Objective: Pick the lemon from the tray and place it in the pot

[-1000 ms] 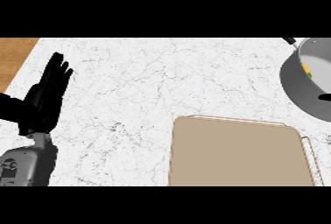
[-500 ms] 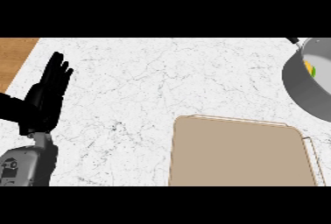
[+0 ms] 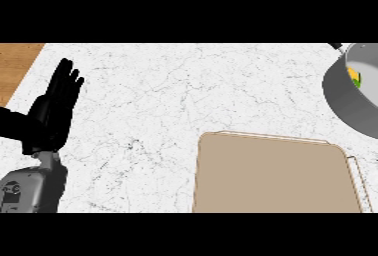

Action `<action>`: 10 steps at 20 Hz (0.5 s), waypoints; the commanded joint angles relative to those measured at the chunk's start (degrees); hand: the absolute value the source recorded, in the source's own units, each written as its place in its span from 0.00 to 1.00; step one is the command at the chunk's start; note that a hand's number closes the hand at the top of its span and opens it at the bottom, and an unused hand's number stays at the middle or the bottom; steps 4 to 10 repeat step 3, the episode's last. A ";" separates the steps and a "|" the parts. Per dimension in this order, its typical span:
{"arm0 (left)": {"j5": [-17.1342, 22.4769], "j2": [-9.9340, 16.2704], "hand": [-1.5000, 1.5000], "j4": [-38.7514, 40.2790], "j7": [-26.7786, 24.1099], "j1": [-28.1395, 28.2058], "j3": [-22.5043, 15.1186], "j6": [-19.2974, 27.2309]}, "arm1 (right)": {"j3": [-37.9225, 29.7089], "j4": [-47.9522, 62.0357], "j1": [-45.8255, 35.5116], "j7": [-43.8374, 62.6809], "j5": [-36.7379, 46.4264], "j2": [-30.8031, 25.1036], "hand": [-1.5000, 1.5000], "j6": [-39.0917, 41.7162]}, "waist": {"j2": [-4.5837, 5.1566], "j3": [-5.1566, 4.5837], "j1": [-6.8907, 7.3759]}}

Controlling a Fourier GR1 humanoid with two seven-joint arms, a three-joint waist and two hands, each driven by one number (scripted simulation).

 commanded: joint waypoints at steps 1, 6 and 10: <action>0.37 1.26 0.50 -1.03 0.72 0.66 0.63 -0.78 | 0.01 -0.23 2.38 -6.41 -0.32 -0.83 0.00 8.23 | -0.31 0.01 0.24; 0.15 0.65 0.50 -0.59 0.23 -0.17 0.52 -0.15 | -0.45 -0.48 1.71 -5.01 -0.94 -2.00 0.00 8.46 | 0.13 0.19 0.30; 0.15 0.65 0.50 -0.59 0.23 -0.17 0.52 -0.15 | -0.45 -0.48 1.71 -5.01 -0.94 -2.00 0.00 8.46 | 0.13 0.19 0.30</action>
